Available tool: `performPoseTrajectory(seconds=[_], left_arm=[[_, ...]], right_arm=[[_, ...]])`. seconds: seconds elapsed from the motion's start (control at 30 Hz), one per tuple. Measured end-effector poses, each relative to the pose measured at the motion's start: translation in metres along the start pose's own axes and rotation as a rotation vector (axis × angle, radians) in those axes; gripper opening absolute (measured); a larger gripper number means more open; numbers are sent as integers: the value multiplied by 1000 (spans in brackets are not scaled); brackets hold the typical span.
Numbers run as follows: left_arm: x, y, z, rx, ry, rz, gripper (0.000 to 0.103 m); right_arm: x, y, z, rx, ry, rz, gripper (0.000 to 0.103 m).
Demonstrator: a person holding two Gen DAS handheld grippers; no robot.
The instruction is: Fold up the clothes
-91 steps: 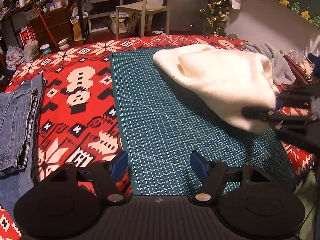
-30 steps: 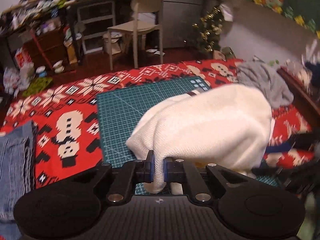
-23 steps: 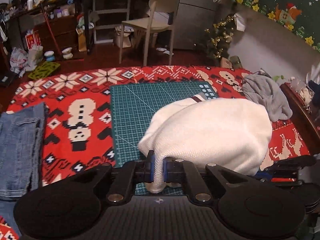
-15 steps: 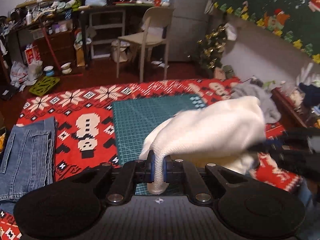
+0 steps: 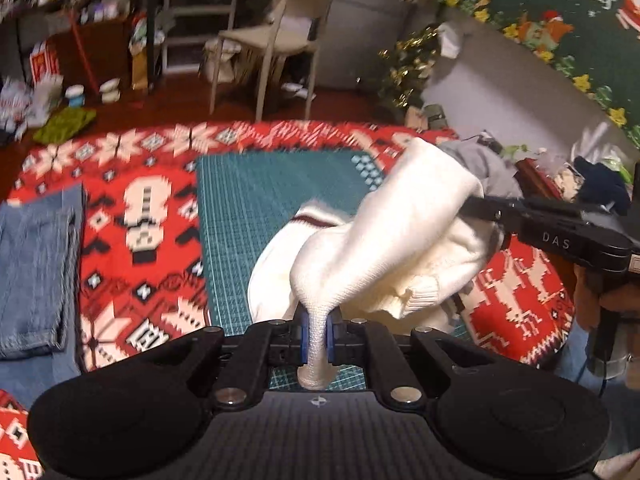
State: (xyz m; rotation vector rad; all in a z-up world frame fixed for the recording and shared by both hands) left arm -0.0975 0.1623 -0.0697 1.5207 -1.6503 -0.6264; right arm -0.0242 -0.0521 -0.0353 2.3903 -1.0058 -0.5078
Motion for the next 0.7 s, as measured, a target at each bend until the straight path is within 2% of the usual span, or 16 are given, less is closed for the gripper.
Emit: performPoseTrajectory(seconds=[0.07, 0.13, 0.2, 0.23, 0.33, 0.43, 0.57, 0.7], left_arm=[[-4, -11, 3, -8, -3, -15, 9], [-7, -20, 5, -9, -21, -53, 10], [-11, -30, 5, -18, -16, -78, 14], [-15, -33, 3, -19, 0, -79, 16], [-27, -40, -3, -6, 40, -96, 24], [-35, -41, -9, 17, 57, -141, 31], [-42, -38, -5, 23, 96, -134, 38], [-36, -33, 7, 35, 32, -143, 42]], right_arm=[[7, -11, 6, -24, -26, 1, 9], [14, -22, 11, -48, -52, 1, 15], [22, -33, 17, -72, -78, 2, 33], [25, -39, 20, -84, -90, 2, 36], [33, -44, 24, -94, -105, 1, 39], [38, -42, 26, -88, -104, 4, 48], [50, -35, 34, -112, -124, -2, 54], [46, -33, 50, -155, -68, -12, 55]])
Point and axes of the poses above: each gripper's, at about its wrist camera, not at the fingertips, and y roughly against the way its jaws point, x to its right, z to its underside, the point moved 4 cm from there along -y, roughly the way its jaws point, and after that the axes turned 2 degrees about -x, right-handed, at the moved point
